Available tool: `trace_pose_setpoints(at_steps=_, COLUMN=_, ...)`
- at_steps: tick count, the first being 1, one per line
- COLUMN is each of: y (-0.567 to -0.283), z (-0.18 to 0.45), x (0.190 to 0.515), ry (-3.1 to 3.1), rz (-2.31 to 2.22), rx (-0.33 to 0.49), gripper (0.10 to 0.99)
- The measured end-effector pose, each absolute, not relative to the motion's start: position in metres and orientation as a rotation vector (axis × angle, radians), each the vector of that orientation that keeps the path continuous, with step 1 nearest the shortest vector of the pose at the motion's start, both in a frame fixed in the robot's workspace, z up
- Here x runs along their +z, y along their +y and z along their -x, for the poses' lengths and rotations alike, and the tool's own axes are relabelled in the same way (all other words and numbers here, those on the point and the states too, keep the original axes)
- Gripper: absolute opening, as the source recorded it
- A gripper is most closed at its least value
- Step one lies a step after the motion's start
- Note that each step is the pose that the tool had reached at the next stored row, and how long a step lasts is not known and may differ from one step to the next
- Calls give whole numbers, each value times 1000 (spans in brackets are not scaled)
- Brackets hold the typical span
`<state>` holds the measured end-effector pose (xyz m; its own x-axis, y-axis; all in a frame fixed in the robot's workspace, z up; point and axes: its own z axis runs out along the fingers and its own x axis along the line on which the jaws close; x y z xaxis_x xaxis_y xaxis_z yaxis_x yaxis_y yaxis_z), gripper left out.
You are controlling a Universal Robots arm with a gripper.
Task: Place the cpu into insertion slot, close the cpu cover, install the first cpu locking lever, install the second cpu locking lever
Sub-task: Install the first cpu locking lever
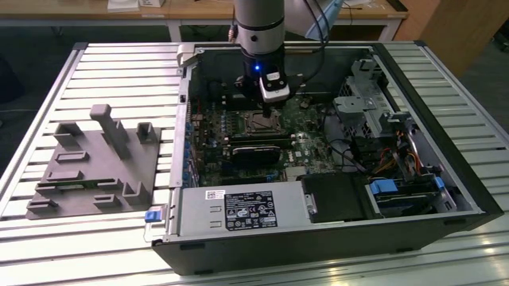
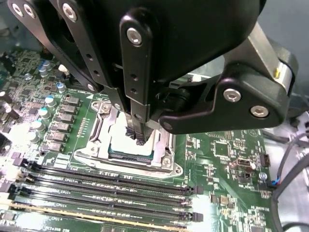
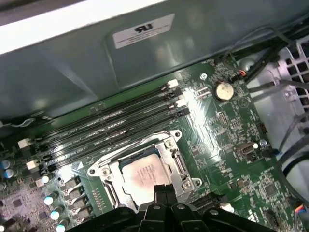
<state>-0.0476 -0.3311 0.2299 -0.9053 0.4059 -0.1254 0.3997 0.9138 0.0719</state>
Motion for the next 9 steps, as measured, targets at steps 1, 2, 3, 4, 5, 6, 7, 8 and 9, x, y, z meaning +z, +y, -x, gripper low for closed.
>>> trace_pose_setpoints(at_steps=1, y=-331, z=48, x=230, ry=2942, rz=-602, rx=68, gripper=106)
trace_pose_setpoints(at_steps=2, y=-331, z=48, x=229, ry=2947, rz=-578, rx=70, gripper=106)
trace_pose_setpoints(at_steps=3, y=-331, z=48, x=229, ry=2953, rz=-550, rx=72, gripper=106)
trace_pose_setpoints(at_steps=4, y=-331, z=48, x=228, ry=2958, rz=-524, rx=74, gripper=106)
trace_pose_setpoints(at_steps=5, y=-331, z=48, x=228, ry=2963, rz=-497, rx=74, gripper=106)
trace_pose_setpoints(at_steps=6, y=-331, z=48, x=228, ry=2968, rz=-472, rx=75, gripper=106)
trace_pose_setpoints(at_steps=7, y=-331, z=48, x=227, ry=2973, rz=-448, rx=75, gripper=106)
trace_pose_setpoints(at_steps=8, y=-331, z=48, x=227, ry=2977, rz=-423, rx=75, gripper=106)
trace_pose_setpoints(at_steps=9, y=-331, z=48, x=227, ry=2981, rz=-401, rx=74, gripper=106)
